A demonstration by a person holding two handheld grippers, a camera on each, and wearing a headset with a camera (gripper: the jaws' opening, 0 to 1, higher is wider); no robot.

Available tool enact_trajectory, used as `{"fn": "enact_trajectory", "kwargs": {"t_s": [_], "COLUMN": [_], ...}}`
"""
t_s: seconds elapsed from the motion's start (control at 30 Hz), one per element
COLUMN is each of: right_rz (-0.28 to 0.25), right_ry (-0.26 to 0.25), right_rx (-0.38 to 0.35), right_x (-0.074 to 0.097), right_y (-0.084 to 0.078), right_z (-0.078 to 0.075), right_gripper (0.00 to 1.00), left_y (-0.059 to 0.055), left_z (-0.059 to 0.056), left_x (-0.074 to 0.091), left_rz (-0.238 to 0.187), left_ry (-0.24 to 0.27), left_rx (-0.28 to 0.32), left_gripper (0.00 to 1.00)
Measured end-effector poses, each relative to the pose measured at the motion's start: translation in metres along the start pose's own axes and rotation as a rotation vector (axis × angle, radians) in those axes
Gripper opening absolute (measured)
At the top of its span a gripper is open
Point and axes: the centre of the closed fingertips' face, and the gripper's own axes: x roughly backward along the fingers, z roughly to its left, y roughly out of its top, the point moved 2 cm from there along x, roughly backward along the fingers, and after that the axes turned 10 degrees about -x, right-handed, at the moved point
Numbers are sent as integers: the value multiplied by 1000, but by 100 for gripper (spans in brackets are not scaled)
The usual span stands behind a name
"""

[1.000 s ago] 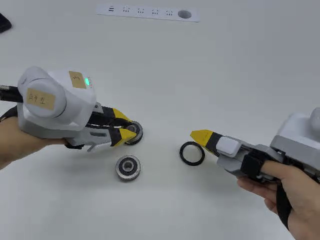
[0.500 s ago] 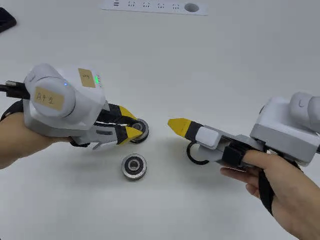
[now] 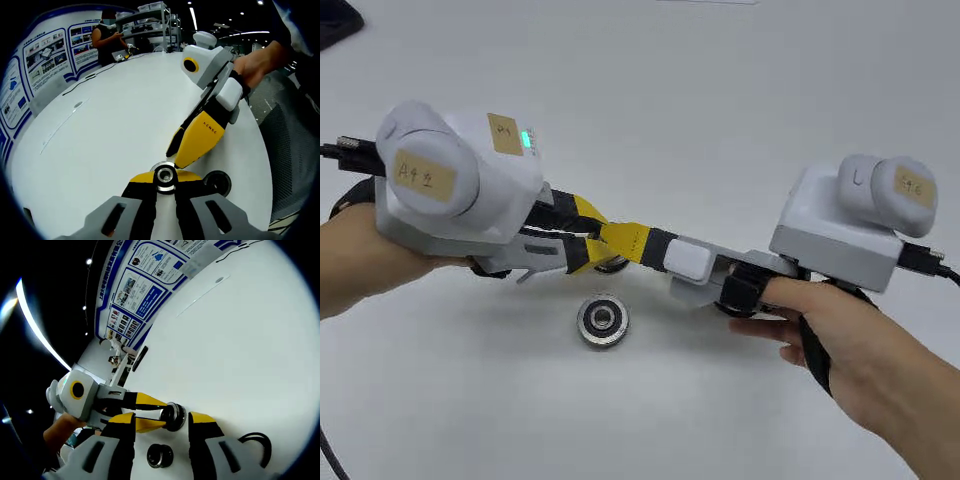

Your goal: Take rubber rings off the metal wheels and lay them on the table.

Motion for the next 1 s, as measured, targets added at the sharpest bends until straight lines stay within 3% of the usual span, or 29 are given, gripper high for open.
{"fn": "enact_trajectory", "kwargs": {"t_s": [0.47, 1.0], "right_rz": [46, 45], "right_ry": [25, 49], "right_rx": [-59, -63], "right_x": [-5, 2], "right_y": [-7, -5], "right_z": [1, 2], "right_gripper": [43, 34], "left_y": [-1, 0], "left_z": [0, 0], "left_x": [-1, -1], "left_rz": [-12, -19], "left_ry": [2, 4], "left_rx": [5, 7], "left_gripper": [13, 13]}}
